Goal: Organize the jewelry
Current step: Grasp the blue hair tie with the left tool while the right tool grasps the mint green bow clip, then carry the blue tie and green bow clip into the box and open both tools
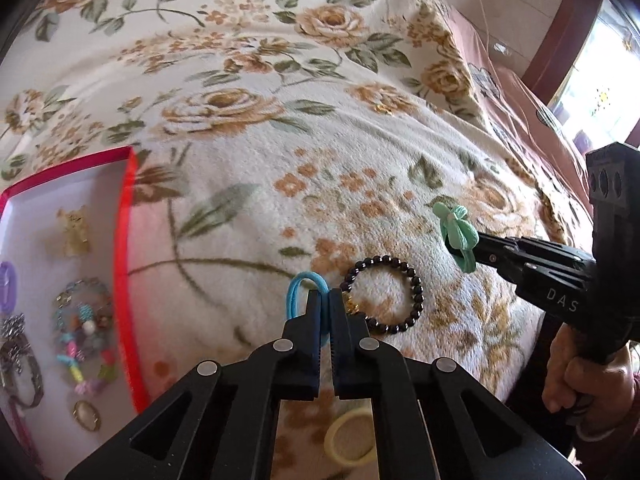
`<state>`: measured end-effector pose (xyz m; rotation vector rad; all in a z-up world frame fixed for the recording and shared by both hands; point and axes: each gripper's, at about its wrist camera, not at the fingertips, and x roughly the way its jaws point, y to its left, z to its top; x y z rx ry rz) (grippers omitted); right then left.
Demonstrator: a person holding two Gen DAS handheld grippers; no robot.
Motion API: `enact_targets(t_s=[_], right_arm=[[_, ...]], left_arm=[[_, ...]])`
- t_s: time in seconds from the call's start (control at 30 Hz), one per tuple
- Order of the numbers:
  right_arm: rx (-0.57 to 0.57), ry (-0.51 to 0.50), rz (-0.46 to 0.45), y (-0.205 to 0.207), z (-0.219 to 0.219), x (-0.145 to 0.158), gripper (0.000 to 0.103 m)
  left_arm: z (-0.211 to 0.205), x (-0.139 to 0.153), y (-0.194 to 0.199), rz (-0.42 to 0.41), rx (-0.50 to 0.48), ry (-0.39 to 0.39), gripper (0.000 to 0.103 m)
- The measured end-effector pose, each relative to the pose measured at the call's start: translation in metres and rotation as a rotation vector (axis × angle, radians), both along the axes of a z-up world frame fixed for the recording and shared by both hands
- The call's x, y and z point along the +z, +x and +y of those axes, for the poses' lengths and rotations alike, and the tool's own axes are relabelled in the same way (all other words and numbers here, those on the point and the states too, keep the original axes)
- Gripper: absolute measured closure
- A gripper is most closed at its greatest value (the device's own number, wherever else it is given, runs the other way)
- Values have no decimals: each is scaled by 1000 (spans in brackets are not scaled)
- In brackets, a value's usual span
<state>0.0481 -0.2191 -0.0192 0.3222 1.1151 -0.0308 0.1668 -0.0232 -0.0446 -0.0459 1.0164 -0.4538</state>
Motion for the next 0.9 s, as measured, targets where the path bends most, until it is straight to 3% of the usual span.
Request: enact_targets(t_s=[0.37,0.9], right_arm=[[103,30,-11,7,48,4,99],[295,81,-27,26,138,10,99]], left_arm=[[66,24,-40,-23,141,-75,100],[156,43,-110,-35,339,-77,100]])
